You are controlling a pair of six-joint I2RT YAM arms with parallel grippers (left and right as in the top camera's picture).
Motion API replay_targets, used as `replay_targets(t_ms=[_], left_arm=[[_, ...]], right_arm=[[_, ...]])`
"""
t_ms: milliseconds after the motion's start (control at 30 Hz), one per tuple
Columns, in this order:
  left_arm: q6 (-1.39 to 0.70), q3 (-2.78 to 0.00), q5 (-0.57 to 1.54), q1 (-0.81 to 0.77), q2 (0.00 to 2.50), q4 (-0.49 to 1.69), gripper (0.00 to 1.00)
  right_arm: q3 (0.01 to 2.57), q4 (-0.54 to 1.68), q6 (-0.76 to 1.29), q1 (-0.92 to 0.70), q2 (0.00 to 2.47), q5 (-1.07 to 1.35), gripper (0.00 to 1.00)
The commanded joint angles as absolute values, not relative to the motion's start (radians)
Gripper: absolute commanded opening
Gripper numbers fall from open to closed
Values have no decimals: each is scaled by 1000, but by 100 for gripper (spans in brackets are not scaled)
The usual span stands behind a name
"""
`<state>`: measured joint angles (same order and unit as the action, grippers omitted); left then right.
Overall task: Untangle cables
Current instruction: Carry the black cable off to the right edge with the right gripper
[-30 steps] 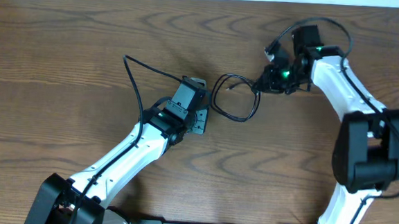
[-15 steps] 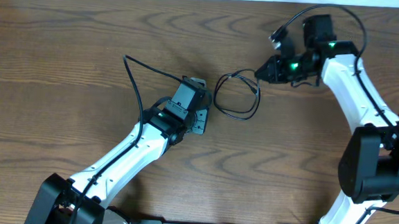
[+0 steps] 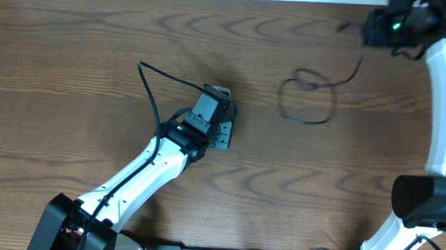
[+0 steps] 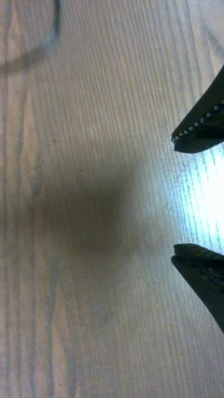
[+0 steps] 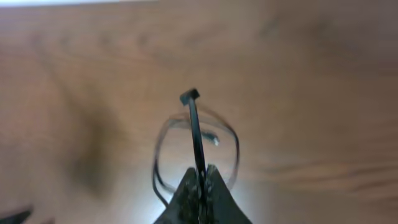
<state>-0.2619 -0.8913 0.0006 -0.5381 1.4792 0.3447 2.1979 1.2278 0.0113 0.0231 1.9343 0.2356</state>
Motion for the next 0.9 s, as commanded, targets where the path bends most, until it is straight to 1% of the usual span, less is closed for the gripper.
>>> replay_targets(t_ms=[0,100,233,333,500,667,867], left_arm=[[-266,-883,-12,-537,1490,334,54],[-267,-883,-11,-537,1490,332,54],[-266,-883,-11,-537,1490,339,54],[-265,-883,-12,-537,1490,350,54],[-255,-883,-4,-537,1490,363,53],[-256,-883,22,-538,1490,361,54],[-251,-883,23,-548,1490,347,54]], right_arm=[[2347,1252,-20,61,1896,101,1],[2412,1258,-24,109,1896,53,1],[2431,1242,-23,207,1896,-1,1],[2431,1186,-22,300,1902,17,1],[2431,1078,-15,399,1919,13,1],[2431,1007,-16,447,1968,13,1],[2431,897,-2,461,2076,-18,1]])
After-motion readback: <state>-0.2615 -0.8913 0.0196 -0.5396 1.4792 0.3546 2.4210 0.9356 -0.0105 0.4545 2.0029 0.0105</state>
